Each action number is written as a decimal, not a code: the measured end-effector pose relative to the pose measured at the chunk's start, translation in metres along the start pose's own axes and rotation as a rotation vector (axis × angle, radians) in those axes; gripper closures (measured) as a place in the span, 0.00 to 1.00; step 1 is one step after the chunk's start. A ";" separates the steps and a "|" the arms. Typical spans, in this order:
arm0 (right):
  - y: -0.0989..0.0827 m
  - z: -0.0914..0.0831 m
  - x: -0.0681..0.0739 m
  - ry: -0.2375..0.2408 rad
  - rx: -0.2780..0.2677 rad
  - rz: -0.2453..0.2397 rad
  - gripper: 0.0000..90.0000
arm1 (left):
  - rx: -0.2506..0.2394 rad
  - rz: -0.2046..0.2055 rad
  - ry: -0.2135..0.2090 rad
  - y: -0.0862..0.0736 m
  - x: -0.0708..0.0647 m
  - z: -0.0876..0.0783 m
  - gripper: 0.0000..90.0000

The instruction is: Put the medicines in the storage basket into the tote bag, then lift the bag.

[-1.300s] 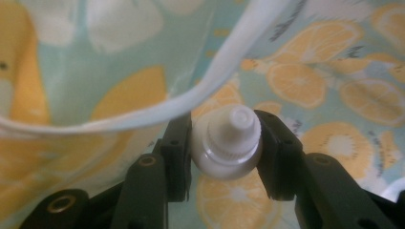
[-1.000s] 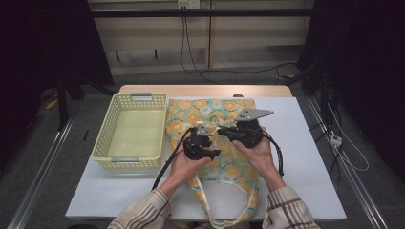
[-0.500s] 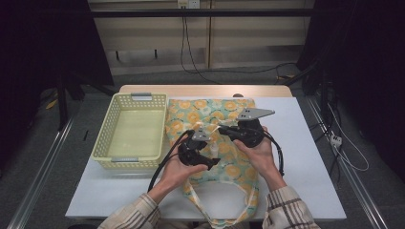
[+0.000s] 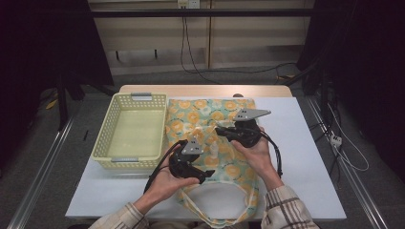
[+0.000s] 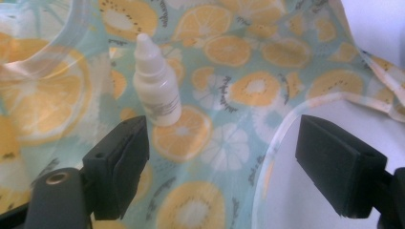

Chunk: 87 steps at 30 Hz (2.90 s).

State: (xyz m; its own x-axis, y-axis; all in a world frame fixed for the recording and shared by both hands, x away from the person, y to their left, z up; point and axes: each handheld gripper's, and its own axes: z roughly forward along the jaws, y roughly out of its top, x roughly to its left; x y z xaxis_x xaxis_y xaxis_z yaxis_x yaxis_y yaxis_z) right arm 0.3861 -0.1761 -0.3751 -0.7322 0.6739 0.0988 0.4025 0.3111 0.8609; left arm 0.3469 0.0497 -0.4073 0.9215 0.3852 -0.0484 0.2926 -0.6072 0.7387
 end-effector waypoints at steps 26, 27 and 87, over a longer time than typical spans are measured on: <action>-0.008 0.006 0.006 0.006 0.034 -0.007 1.00 | 0.148 0.072 -0.043 -0.042 -0.004 0.010 0.26; -0.007 0.006 0.006 0.005 0.033 -0.009 1.00 | 0.149 0.072 -0.058 -0.041 -0.004 0.012 0.26; -0.008 0.001 -0.004 -0.016 0.019 0.011 1.00 | -0.095 -0.091 -0.051 -0.022 0.009 -0.010 1.00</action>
State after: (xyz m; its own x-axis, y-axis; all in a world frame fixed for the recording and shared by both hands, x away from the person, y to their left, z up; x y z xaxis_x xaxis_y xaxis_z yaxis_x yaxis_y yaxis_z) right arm 0.3866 -0.1803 -0.3827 -0.7190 0.6878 0.0998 0.4209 0.3167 0.8500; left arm 0.3463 0.0738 -0.4170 0.9050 0.3980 -0.1502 0.3519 -0.5020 0.7901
